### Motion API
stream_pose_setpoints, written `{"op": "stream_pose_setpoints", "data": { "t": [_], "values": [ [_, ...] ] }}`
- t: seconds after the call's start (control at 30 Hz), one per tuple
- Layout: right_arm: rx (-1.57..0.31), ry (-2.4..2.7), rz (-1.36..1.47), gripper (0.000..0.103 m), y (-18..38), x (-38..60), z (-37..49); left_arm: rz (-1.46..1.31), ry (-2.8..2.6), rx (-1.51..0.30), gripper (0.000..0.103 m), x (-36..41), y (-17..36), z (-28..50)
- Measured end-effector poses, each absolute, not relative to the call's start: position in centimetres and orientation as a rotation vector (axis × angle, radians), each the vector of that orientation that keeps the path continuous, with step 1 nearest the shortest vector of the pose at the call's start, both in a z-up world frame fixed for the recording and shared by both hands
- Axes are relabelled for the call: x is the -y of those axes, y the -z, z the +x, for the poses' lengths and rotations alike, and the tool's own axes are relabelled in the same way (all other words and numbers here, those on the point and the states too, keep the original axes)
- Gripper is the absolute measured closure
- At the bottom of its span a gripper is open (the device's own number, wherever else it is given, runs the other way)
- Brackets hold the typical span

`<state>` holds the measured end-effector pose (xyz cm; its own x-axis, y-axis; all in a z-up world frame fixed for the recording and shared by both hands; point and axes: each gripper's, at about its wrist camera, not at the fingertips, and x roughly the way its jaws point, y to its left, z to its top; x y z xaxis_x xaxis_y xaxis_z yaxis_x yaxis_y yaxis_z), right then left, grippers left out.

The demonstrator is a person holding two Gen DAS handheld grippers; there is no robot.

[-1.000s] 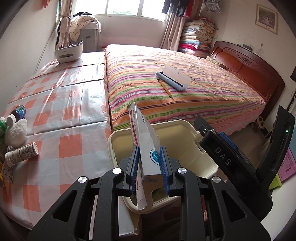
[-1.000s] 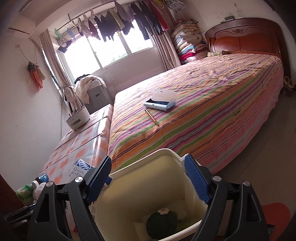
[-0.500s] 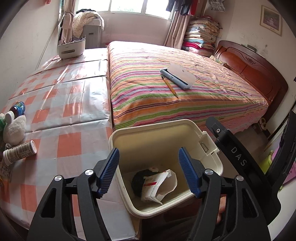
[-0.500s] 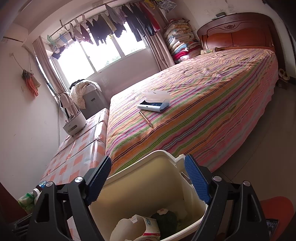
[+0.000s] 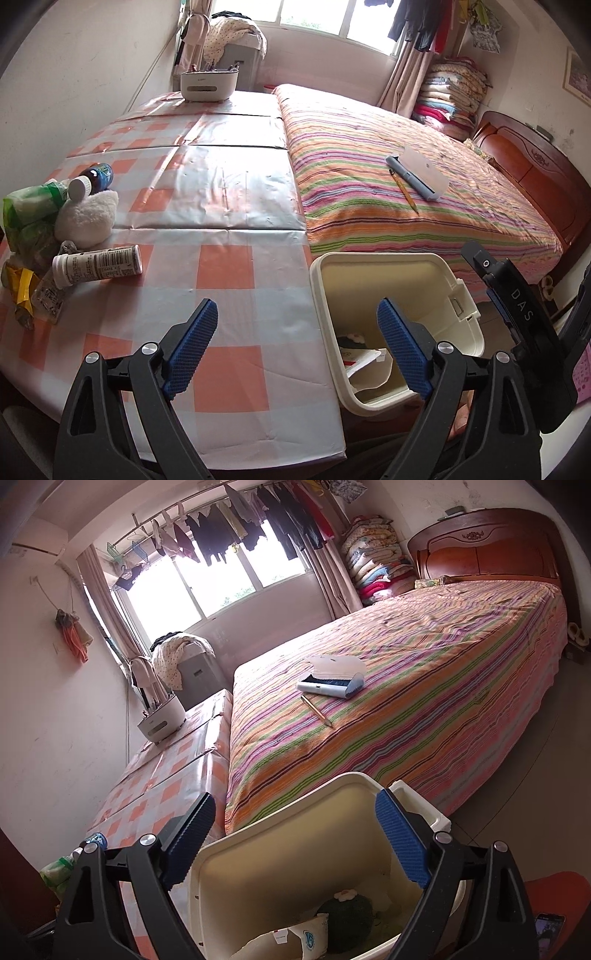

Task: Collect trash
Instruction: 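Release the medicine box into the cream bin with the left gripper, then grasp the white pill bottle with the right gripper while left approaches the yellow wrapper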

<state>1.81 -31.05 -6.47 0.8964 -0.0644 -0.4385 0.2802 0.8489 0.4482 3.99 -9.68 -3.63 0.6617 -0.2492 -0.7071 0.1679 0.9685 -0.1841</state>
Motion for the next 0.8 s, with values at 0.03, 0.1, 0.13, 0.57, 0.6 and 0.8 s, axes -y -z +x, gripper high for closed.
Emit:
{"op": "stream_pose_setpoints", "data": {
  "t": [0.03,0.1,0.13,0.57,0.6,0.8],
  "values": [
    [-0.426,0.178,0.526,0.016,6.4,30.6,2.0,-0.112,0.226,-0.816,0.016,9.1,3.7,4.0],
    [-0.431,0.161,0.519,0.016,6.3,29.8,2.3,-0.121,0.202,-0.818,0.015,7.9,3.8,3.9],
    [-0.433,0.15,0.516,0.016,6.3,29.3,2.5,-0.125,0.189,-0.818,0.015,7.3,3.8,3.9],
    [-0.472,-0.016,0.431,0.016,6.0,22.2,5.0,-0.189,-0.021,-0.769,0.013,-2.4,3.6,1.9],
    [-0.477,-0.028,0.425,0.016,6.1,21.7,5.3,-0.199,-0.04,-0.768,0.013,-3.3,3.7,1.8],
    [-0.501,-0.091,0.382,0.016,6.2,18.5,6.2,-0.275,-0.153,-0.776,0.012,-8.5,4.3,1.2]
  ]
}}
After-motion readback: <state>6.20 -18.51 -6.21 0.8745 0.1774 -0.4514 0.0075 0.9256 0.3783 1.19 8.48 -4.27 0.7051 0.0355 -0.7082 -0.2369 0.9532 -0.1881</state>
